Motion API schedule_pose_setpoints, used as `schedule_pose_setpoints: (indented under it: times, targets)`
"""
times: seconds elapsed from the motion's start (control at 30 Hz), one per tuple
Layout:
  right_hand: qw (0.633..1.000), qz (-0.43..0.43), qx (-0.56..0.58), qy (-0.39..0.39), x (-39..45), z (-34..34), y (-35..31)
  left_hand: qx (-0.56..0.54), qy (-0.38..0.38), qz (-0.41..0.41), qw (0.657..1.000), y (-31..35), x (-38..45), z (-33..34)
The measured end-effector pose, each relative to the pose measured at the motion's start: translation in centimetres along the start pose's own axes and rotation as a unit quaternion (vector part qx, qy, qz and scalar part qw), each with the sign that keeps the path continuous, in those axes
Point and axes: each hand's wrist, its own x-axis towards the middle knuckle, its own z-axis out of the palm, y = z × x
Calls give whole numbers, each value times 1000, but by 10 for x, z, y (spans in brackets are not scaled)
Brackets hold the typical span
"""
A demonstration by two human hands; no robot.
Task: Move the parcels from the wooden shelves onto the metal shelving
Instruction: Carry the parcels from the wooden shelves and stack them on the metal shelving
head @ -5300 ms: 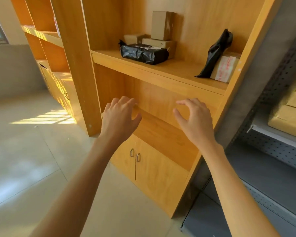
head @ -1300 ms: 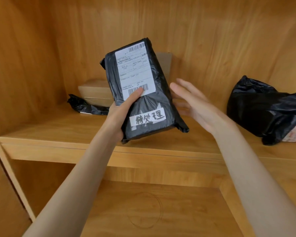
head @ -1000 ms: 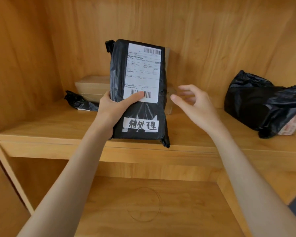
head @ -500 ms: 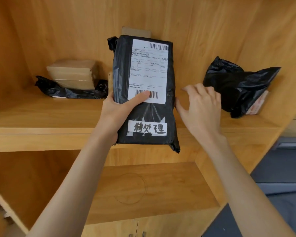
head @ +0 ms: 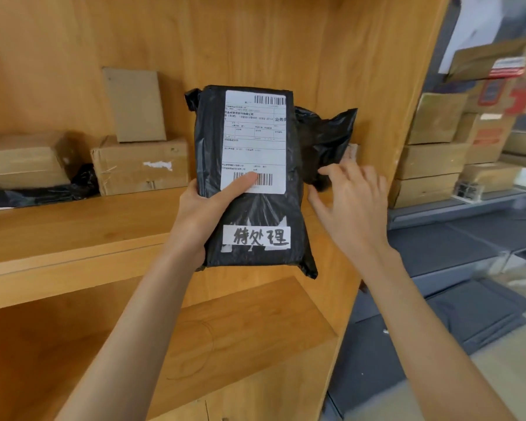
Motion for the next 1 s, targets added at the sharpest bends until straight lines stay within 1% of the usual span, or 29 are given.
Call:
schedule_pose_setpoints:
  times: [0.2,0.37,0.47,0.63,0.77,0.87,1.0]
  targets:
    - [995,49,-91,-9,-27,-62,104,-7,-85,-20,996,-22,-22,109]
    - [978,91,-188,-9,-57,-127,199,-19,-177,-42,983,-47,-56,212]
    - [971,107,-213,-22,-79,-160,246,-27,-217,-51,974,-62,-80,263]
    - [960,127,-245,-33,-112,-202,304,-51,-255,-60,964,-84,-113,332]
    - [949,147,-276,-34,-135,-230,344,-52,-291,-82,952,-96,-131,378]
    - [941,165,-295,-20,-147,-245,370,-44,-312,-85,945,-100,-136,410]
    - [926,197,-321,-23,-159,-257,404,-33,-343,-82,935,-107,-137,456]
